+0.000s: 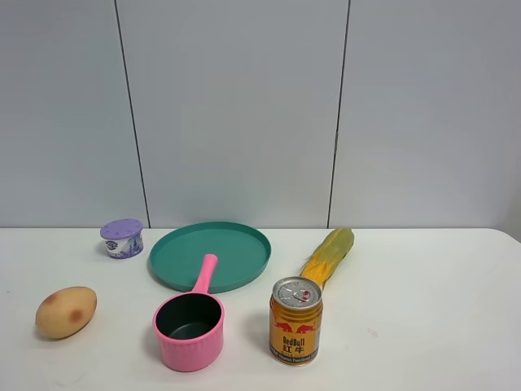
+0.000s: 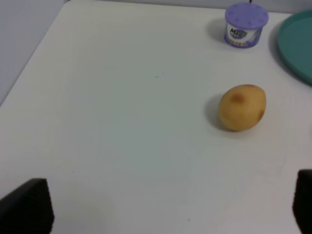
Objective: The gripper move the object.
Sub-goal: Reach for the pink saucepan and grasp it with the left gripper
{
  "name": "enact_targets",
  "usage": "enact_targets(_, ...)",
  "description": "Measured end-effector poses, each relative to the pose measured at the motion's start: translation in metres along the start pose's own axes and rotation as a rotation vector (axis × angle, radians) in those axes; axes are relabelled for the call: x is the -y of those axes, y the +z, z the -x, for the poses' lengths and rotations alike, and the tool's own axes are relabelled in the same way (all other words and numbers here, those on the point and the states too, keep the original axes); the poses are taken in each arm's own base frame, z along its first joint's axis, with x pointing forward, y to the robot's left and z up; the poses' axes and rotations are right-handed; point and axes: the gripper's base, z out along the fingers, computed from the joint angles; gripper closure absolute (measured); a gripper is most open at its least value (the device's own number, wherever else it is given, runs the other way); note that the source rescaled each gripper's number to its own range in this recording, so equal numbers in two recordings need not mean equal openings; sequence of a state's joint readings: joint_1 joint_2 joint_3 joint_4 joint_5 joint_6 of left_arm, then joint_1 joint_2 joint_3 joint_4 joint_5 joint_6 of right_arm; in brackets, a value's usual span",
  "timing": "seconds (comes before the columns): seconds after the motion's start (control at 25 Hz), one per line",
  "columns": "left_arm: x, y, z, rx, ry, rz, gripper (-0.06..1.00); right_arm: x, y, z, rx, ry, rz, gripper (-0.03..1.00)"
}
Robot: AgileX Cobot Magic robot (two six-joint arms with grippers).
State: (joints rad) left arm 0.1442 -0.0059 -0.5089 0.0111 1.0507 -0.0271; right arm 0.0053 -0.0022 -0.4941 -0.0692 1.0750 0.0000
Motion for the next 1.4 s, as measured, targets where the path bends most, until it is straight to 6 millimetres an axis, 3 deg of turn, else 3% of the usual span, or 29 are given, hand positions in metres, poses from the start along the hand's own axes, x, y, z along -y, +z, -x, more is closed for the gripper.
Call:
enact_targets(0.8, 0.001, 0.001, 0.003, -0.011, -0.005, -0.009, -0.06, 0.0, 0.0, 0.0, 0.0, 0.0, 0.0, -0.03)
enact_targets(0.92, 0.004, 0.002, 0.016, -0.051, -0.023, -0.039, -0.06, 0.0, 0.0, 0.0, 0.0, 0.0, 0.0, -0.03)
enact_targets(1.12, 0.013, 0.011, 0.057, -0.145, -0.076, -0.118, -0.06, 0.0, 0.0, 0.0, 0.0, 0.0, 0.0, -0.03)
enact_targets(1.4, 0.023, 0.048, 0.113, -0.417, -0.129, -0.194, -0.06, 0.0, 0.0, 0.0, 0.0, 0.0, 0.0, -0.03)
